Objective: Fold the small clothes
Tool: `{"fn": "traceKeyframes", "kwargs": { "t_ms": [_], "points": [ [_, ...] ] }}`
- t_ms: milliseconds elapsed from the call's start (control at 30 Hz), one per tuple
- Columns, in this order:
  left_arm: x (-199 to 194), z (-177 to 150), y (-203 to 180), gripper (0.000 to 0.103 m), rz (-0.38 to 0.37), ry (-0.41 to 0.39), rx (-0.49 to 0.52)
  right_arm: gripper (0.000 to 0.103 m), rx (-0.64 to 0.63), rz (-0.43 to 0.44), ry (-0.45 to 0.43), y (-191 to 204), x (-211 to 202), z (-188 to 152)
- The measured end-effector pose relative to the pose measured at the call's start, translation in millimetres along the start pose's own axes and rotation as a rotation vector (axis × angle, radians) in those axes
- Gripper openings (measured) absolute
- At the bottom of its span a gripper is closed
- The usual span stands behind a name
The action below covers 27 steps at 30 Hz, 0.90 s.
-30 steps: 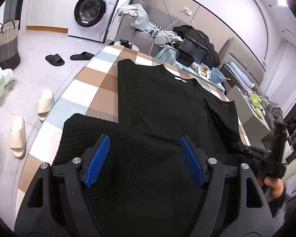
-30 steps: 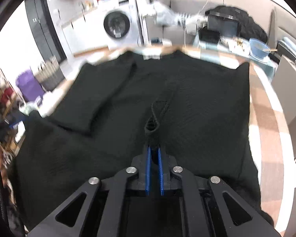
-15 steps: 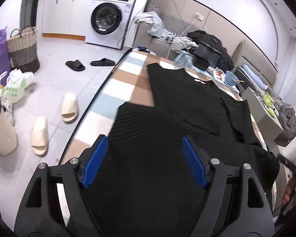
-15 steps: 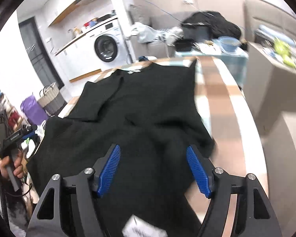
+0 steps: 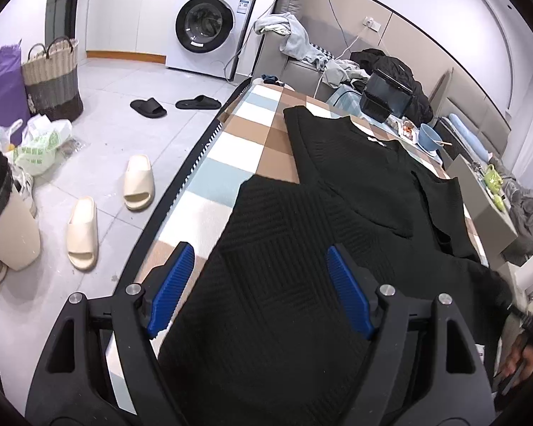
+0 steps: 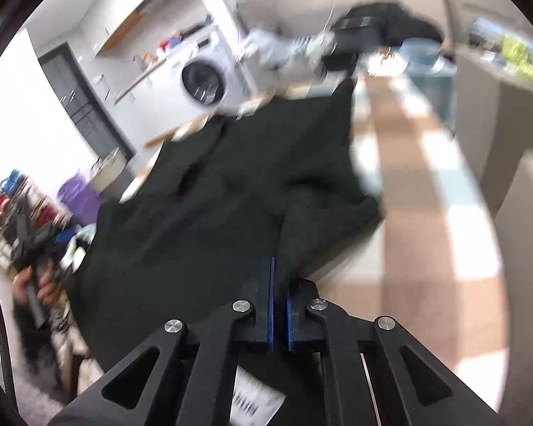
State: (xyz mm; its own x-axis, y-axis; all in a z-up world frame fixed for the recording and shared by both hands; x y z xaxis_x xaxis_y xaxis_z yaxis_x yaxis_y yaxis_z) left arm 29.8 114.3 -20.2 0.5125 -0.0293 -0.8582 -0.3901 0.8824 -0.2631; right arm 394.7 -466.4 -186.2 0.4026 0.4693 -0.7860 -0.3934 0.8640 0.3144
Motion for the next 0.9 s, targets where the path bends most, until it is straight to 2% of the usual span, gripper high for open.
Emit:
{"fn": "traceKeyframes", "kwargs": {
  "t_ms": [67, 100, 200, 333, 367, 400, 467, 500, 533, 633, 733, 900],
  "points": [
    [3.4, 4.2, -3.3, 0.075, 0.012, 0.006, 0.023, 0.005, 0.084, -0.037, -0.064, -21.9, -11.6, 16.7],
    [8.2, 6.2, -3.6, 0.075, 0.019, 0.019, 0.031, 0.005, 0.104, -0.036, -0.066, -27.5, -12.2, 20.0],
    [27.7, 13.3, -0.5, 0.075, 0.023, 0.078, 0.022, 0.012, 0.123, -0.045, -0.004, -38.4, -1.7, 22.1],
    [58.0, 19.7, -1.1, 0.075, -0.014, 0.16, 0.015, 0.035, 0.111, -0.008, 0.031, -39.9, 5.6, 15.7],
    [62.9, 21.1, -1.2, 0.074, -0.013, 0.17, 0.013, 0.037, 0.108, -0.003, 0.035, -40.6, 8.3, 14.2],
    [67.1, 21.9, -0.3, 0.068, -0.011, 0.172, 0.007, 0.038, 0.108, 0.0, 0.04, -40.9, 13.8, 14.4],
    [74.2, 25.6, 0.8, 0.047, -0.022, 0.165, -0.008, 0.038, 0.114, 0.012, 0.058, -41.2, 24.6, 13.5],
    [76.3, 27.5, 1.1, 0.023, -0.033, 0.159, -0.016, 0.038, 0.116, 0.013, 0.064, -39.4, 24.9, 10.1],
    [76.6, 29.3, 0.9, 0.005, -0.056, 0.149, -0.02, 0.037, 0.108, 0.017, 0.072, -37.9, 27.5, 10.3],
    [65.8, 31.3, -2.8, 0.004, -0.067, 0.08, -0.002, 0.006, 0.061, 0.035, 0.056, -29.1, 26.6, 11.3],
    [41.2, 28.5, -9.2, 0.003, -0.084, -0.001, 0.025, 0.005, 0.034, 0.088, -0.033, -21.2, 6.8, 15.4],
    [-2.7, 26.9, -17.0, 0.003, -0.119, -0.11, 0.049, 0.004, 0.045, 0.106, -0.209, -17.0, -38.3, 31.1]
  ]
}}
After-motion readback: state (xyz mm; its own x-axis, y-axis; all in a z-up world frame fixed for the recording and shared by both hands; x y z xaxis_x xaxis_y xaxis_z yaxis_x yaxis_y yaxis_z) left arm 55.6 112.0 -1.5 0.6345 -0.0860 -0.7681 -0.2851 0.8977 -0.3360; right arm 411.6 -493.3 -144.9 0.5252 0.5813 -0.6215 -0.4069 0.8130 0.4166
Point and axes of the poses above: each gripper's, at about its wrist camera, not at the fingertips, and x roughly the way its jaws point, y to its left, z to its top, the point moved 5 cm from there along x, roughly the way its jaws point, and after that the axes turned 15 degrees about y, right-handed, at the moved point
